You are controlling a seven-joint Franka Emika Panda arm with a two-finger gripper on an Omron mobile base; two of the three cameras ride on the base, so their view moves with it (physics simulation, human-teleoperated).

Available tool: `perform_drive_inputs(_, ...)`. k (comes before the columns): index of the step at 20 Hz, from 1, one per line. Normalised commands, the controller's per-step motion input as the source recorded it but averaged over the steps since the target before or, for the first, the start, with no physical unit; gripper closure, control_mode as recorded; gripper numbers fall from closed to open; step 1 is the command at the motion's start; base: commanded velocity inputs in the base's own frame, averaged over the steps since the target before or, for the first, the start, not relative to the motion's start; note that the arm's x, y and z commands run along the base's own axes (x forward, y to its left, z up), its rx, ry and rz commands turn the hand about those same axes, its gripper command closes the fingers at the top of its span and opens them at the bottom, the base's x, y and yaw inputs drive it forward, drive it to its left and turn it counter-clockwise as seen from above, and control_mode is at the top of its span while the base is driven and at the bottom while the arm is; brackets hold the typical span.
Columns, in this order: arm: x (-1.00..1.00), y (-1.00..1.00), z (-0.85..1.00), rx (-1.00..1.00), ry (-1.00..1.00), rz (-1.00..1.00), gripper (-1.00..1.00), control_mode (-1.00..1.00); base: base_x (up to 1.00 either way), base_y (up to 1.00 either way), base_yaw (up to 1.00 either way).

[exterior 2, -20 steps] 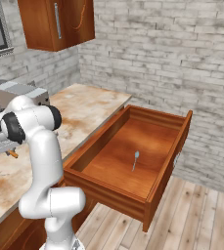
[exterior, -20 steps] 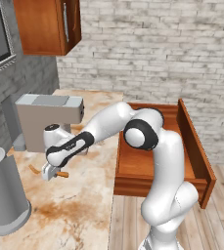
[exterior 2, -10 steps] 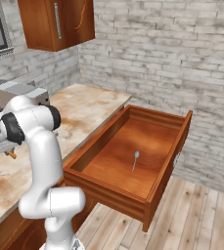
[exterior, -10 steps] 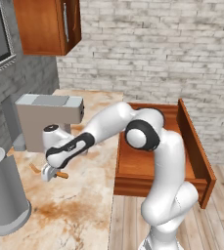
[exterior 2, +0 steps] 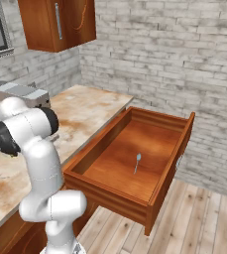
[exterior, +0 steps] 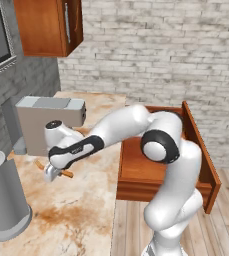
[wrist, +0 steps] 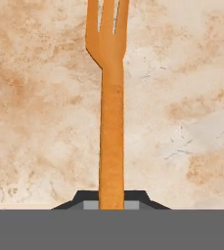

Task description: Organize the utensils by type. Pick up the wooden spoons from the counter and place them in the open cabinet. Then pick up the metallic utensils from the counter and place them in the open drawer.

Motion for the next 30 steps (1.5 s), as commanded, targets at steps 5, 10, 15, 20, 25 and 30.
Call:
perform_drive_inputs(5,-0.19,-0.56,0.76,0.02,0.00,-0.05,1.00,-1.00,0.00,0.00,0.00)
perform_drive_inputs(10,-0.33,-0.55,0.64,0.01,0.00,-0.03,1.00,-1.00,0.00,0.00,0.00)
perform_drive_inputs(15,-0.36,-0.51,0.57,0.02,0.00,-0.04,1.00,-1.00,0.00,0.00,0.00)
perform_drive_inputs(20,-0.23,-0.48,0.52,0.00,0.00,-0.06,1.00,-1.00,0.00,0.00,0.00)
perform_drive_inputs(25,-0.02,-0.44,0.54,0.01,0.00,-0.10,1.00,-1.00,0.00,0.00,0.00)
perform_drive_inputs(30,0.00,-0.45,0.54,0.01,0.03,-0.13,1.00,-1.00,0.00,0.00,0.00)
